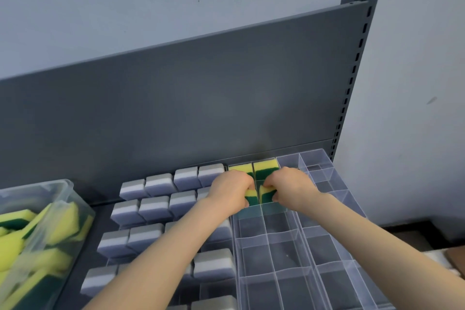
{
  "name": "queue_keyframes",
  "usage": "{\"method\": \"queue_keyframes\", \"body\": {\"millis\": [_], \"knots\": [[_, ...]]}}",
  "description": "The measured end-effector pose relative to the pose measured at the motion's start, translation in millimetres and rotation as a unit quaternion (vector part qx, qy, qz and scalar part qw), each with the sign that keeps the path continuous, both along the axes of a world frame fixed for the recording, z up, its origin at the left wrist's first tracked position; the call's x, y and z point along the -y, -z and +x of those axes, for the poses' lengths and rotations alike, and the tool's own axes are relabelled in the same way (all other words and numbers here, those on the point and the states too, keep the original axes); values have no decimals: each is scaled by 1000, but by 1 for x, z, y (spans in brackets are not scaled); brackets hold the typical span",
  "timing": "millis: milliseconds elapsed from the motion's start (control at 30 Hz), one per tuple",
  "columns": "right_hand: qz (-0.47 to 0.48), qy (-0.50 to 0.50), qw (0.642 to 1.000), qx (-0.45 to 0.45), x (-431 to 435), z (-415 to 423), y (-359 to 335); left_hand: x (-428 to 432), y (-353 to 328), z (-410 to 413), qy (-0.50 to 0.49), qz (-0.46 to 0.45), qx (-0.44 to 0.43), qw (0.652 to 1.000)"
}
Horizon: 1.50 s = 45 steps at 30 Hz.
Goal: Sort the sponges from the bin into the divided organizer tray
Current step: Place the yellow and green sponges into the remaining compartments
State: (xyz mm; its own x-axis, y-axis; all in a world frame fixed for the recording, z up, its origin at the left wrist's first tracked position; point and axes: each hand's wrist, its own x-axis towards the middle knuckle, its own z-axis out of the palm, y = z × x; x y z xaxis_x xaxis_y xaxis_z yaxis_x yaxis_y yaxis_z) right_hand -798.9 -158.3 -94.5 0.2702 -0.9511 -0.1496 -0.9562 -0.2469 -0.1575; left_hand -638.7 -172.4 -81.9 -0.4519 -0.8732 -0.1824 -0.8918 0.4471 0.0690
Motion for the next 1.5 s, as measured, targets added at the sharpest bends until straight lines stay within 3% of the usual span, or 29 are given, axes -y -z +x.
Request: {"method": "queue_keyframes", "body": {"millis": [433,567,767,1133,1500], "knots": [[-6,-30,1000,4,-10,-6,3,-14,1,-3,-17,-29,-22,999],[5,-41,998,44,-11,-12,0,-20,-5,-1,-27,-27,-41,998],[-61,-40,988,138,-18,-16,-14,-35,-28,19,-69,-112,-82,988],[-90,-125,978,141,-38,57,-45,-109,-46,130,-254,-141,-63,955],[-98,-176,974,106,-89,189,-68,-193,-63,277,-340,-147,-5,929]]}}
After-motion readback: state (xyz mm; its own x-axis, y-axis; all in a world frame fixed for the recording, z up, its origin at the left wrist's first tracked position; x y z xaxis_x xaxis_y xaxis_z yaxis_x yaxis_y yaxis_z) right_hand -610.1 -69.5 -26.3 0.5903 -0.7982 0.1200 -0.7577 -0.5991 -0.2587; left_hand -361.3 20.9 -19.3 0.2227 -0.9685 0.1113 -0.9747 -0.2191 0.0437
